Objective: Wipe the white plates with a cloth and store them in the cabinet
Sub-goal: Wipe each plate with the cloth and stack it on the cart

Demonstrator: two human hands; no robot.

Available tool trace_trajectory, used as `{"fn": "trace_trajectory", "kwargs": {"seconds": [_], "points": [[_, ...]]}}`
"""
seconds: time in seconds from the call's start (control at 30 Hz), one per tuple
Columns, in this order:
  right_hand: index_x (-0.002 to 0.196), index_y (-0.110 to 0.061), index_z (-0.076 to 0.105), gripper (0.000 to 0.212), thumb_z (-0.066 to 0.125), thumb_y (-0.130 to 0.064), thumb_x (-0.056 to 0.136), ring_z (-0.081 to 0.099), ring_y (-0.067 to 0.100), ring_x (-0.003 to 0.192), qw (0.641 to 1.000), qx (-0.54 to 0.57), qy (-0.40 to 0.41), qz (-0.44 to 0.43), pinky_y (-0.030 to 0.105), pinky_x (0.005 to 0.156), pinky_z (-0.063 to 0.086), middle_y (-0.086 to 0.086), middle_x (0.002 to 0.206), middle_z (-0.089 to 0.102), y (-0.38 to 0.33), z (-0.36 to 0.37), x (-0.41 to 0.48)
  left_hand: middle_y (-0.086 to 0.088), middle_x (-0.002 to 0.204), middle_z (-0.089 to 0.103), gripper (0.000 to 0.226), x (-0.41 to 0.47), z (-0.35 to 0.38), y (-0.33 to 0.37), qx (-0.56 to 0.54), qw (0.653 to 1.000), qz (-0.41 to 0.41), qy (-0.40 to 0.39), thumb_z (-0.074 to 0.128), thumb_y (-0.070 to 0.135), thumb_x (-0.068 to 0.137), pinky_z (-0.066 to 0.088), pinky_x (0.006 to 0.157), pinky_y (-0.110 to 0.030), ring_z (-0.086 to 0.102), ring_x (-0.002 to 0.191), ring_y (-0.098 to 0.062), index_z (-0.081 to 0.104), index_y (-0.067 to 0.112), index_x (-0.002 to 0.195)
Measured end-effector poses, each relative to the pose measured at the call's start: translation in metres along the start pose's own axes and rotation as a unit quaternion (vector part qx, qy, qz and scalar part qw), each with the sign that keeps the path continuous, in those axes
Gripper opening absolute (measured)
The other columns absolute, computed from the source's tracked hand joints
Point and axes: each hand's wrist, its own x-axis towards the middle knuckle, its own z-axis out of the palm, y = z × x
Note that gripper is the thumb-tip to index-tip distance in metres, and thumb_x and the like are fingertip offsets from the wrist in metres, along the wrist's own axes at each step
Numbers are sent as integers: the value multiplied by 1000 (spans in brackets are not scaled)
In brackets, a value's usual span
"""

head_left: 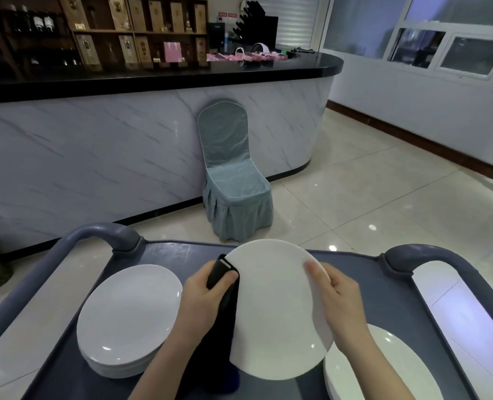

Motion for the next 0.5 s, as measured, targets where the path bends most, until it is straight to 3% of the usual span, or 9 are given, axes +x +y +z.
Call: {"fn": "trace_trajectory", "kwargs": {"seconds": [0.1, 0.23, 0.33, 0.4, 0.5], "points": [[72, -4, 57, 40, 56, -34, 99, 45, 9, 63, 999, -23, -34, -21, 18, 57, 36, 12, 73, 57, 1, 0, -2, 12, 92, 74, 12, 5, -5, -2, 47, 997, 10, -53, 69, 23, 87, 52, 78, -19, 68, 89, -5, 69, 31, 96], [62, -25, 51, 37, 58, -35, 97, 39, 1, 57, 986, -85, -118, -79, 14, 55, 33, -10, 58, 46, -8, 3, 0, 15, 83, 71, 13, 16, -8, 7, 115, 978, 59, -162, 73, 19, 85, 46, 71, -14, 62, 77, 2, 67, 30, 89], [63, -24, 54, 39, 56, -47, 94, 40, 2, 56, 962, -160, -179, -129, 18, 55, 32, -3, 60, 49, -9, 16, -4, 13, 73, 64, 6, 17, -2, 11, 150, 952, 106, -245, 72, 25, 83, 42, 66, -16, 54, 69, 2, 66, 26, 81], [65, -19, 56, 39, 57, -46, 93, 40, 2, 57, 971, -126, -161, -126, 18, 56, 32, 0, 62, 51, -9, 16, -4, 7, 71, 64, 8, 13, 0, 9, 108, 968, 83, -212, 70, 27, 82, 45, 67, -24, 54, 67, -6, 67, 20, 78], [61, -15, 53, 39, 63, -32, 95, 40, 5, 59, 991, -54, -91, -78, 20, 57, 33, -4, 59, 48, -6, 8, -4, 1, 68, 65, 12, 6, -4, -2, 56, 995, 27, -84, 72, 19, 86, 45, 64, -23, 53, 65, -6, 67, 14, 76]]}}
